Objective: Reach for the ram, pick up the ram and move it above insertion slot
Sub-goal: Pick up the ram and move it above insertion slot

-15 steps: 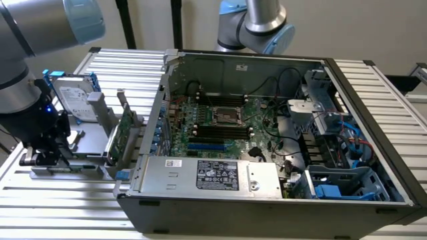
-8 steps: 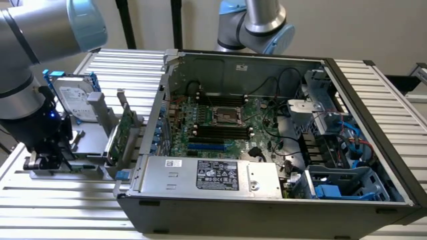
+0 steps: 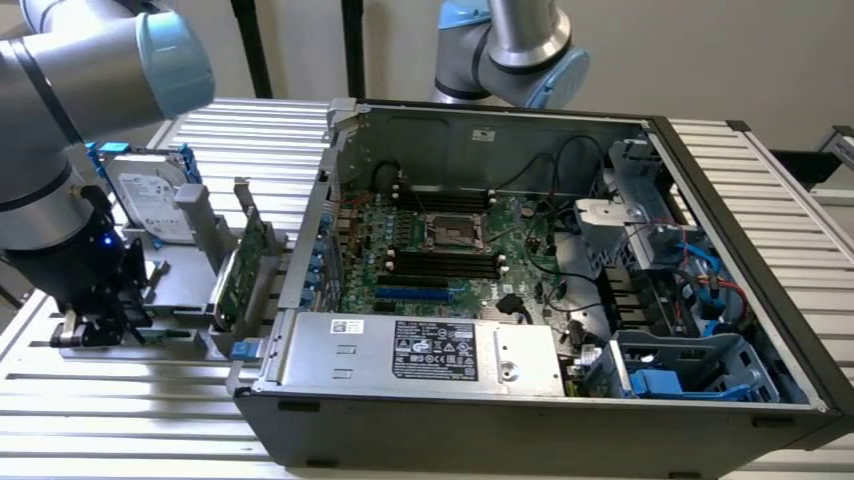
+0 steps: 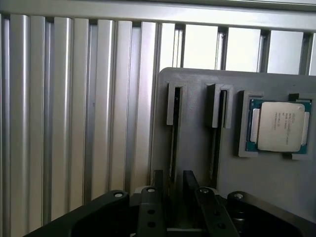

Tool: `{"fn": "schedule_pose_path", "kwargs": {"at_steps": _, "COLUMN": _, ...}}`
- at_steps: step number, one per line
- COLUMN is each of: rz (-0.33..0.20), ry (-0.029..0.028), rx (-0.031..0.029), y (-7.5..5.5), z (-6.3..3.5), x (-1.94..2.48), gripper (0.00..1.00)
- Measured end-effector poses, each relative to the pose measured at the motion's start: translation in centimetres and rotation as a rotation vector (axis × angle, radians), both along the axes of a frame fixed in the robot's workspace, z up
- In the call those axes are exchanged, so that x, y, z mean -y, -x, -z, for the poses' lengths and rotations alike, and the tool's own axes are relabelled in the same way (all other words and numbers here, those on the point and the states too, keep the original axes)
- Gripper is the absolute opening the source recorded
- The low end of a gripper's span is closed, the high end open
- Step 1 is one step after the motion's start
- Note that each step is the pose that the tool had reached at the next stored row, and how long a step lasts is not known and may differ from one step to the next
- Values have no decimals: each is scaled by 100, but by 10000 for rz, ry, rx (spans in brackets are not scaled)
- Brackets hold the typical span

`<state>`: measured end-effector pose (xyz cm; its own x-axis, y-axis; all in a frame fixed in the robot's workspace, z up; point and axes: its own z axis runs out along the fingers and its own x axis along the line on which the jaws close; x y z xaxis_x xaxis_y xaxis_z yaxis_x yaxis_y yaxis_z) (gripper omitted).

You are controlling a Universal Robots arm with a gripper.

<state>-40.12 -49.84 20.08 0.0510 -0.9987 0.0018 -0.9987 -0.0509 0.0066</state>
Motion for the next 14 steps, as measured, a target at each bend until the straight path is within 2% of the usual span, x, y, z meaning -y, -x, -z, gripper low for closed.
{"fn": "schedule_pose_path", "kwargs": {"at_steps": 9, "rz": 5, "ry": 1, "rx": -13, "y": 1, "z": 23, "x": -1, "gripper": 29}}
{"fn": "schedule_pose_path", "kwargs": {"at_steps": 11, "rz": 4, "ry": 3, "rx": -17, "y": 1, "z": 23, "x": 0, "gripper": 16}}
{"fn": "schedule_pose_path", "kwargs": {"at_steps": 14, "rz": 5, "ry": 1, "rx": -26, "y": 1, "z": 23, "x": 0, "gripper": 13}}
